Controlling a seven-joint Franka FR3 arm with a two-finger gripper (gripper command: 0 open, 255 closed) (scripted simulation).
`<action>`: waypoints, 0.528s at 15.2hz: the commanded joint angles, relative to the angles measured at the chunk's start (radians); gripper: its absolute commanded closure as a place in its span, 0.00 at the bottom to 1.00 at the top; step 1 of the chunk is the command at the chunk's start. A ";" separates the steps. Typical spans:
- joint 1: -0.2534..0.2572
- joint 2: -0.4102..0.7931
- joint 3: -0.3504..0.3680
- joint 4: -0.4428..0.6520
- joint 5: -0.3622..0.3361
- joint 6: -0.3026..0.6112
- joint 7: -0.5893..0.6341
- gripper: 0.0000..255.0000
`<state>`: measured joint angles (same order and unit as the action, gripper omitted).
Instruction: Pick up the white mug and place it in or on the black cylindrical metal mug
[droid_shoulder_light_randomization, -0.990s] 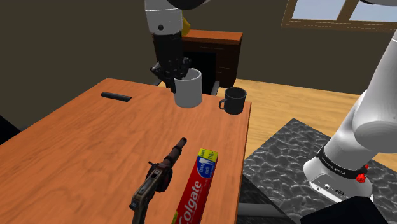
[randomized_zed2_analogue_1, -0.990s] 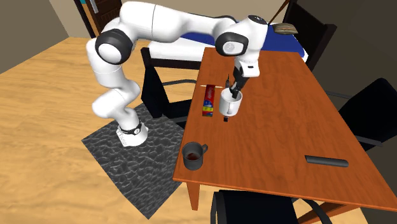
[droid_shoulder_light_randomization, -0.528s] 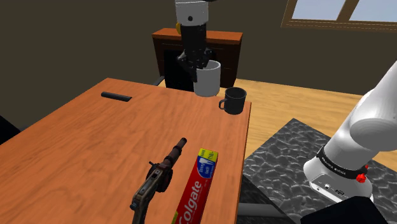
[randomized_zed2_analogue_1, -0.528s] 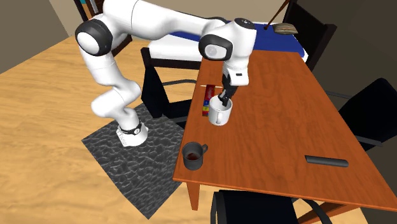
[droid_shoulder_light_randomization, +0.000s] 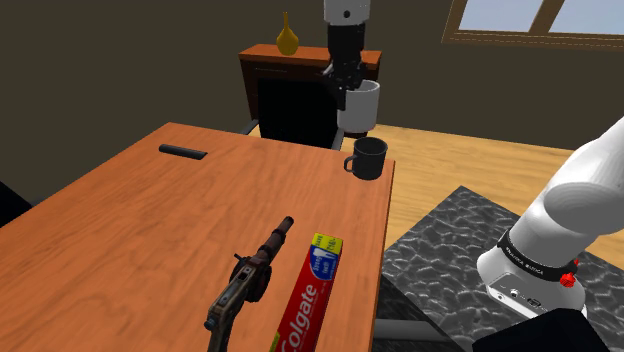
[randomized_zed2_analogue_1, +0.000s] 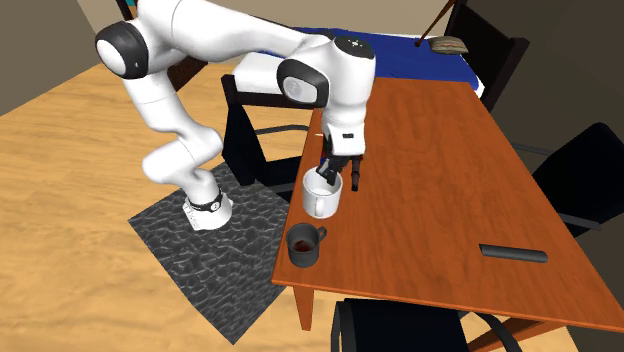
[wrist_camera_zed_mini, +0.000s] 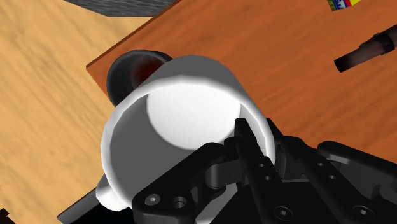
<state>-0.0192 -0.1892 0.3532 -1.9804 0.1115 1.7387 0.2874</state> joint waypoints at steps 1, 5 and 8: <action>-0.019 -0.026 -0.031 -0.023 -0.001 -0.006 -0.053 1.00; -0.044 -0.055 -0.075 -0.060 -0.006 -0.002 -0.122 1.00; -0.043 -0.053 -0.073 -0.098 -0.005 0.038 -0.123 1.00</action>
<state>-0.0622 -0.2424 0.2804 -2.0680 0.1060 1.7656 0.1655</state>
